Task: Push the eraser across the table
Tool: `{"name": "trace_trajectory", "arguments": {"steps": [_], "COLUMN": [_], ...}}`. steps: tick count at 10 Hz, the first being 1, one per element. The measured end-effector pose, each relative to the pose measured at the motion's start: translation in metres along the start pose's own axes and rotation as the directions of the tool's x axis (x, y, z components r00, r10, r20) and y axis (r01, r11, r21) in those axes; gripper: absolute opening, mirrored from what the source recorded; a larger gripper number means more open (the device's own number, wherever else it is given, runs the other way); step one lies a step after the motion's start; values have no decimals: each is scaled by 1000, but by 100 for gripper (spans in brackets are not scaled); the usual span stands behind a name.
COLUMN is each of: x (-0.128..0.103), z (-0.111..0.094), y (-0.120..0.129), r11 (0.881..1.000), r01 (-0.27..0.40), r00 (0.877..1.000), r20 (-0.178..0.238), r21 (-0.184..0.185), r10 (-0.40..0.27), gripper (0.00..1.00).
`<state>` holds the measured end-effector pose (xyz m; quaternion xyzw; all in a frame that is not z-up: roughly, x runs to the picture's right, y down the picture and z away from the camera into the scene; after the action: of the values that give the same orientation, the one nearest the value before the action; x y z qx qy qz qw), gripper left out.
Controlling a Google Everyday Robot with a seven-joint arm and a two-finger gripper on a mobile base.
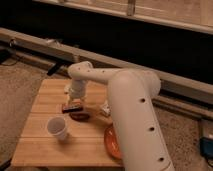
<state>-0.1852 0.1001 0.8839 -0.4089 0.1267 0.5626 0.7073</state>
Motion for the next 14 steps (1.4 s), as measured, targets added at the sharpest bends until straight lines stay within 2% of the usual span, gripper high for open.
{"name": "trace_trajectory", "arguments": {"steps": [7, 8, 11, 14], "x": [-10, -10, -11, -18], "z": [27, 29, 42, 60], "y": [0, 7, 49, 91], "r11": [1000, 1000, 995, 985], "r01": [10, 24, 95, 165], "r00": [998, 997, 991, 975], "r20": [-62, -68, -99, -140], "r21": [15, 13, -6, -43], "r10": [-9, -23, -95, -170], "gripper": [65, 65, 65, 65]}}
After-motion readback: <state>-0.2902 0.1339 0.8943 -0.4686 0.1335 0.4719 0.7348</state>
